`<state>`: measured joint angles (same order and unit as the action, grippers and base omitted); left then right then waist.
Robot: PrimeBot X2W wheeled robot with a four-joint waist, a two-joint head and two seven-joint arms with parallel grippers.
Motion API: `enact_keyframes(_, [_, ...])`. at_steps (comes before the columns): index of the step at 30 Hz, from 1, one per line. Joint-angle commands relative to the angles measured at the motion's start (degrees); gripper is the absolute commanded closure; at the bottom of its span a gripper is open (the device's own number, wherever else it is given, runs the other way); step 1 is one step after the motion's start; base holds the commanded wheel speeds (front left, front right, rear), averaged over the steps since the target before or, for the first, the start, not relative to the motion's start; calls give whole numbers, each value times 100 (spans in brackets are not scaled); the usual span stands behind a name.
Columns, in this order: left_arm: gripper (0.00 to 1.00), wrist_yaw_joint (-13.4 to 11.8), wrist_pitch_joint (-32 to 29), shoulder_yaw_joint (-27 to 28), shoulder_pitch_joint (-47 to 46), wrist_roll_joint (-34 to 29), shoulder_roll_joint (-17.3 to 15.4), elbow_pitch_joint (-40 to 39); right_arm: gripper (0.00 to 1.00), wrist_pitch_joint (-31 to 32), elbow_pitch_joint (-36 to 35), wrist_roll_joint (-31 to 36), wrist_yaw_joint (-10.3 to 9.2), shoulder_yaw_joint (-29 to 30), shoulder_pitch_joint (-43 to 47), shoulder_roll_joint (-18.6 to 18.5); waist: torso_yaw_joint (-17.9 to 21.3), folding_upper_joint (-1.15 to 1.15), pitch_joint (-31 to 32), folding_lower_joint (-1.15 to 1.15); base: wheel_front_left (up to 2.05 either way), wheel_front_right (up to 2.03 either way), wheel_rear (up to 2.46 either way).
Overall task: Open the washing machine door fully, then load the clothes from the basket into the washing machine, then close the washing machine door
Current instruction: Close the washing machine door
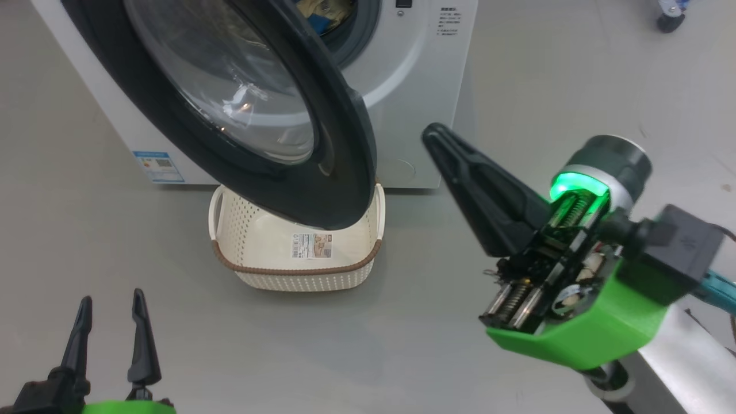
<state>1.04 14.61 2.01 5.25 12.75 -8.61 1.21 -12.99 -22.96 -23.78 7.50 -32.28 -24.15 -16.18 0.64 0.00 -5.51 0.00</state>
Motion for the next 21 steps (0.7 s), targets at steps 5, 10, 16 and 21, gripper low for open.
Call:
enact_keyframes(5, [0,98,39,187,-396,-78,90,-127,100,190,176,-178,-1,-596,-391,156,-367,0,-205,0,0,0,0])
enact_keyframes(10, [0,187,39,139,-575,-117,254,-103,100,244,649,-354,-1,-1109,-463,211,-629,0,-477,0,0,0,0])
enact_keyframes(16, [0,272,39,79,-843,-147,416,-62,100,226,1199,-484,-1,-1596,-525,166,-894,0,-876,0,0,0,0])
enact_keyframes(21, [0,335,39,47,-1084,-135,519,-25,100,147,1603,-505,-1,-1521,-556,46,-1080,0,-1217,0,0,0,0])
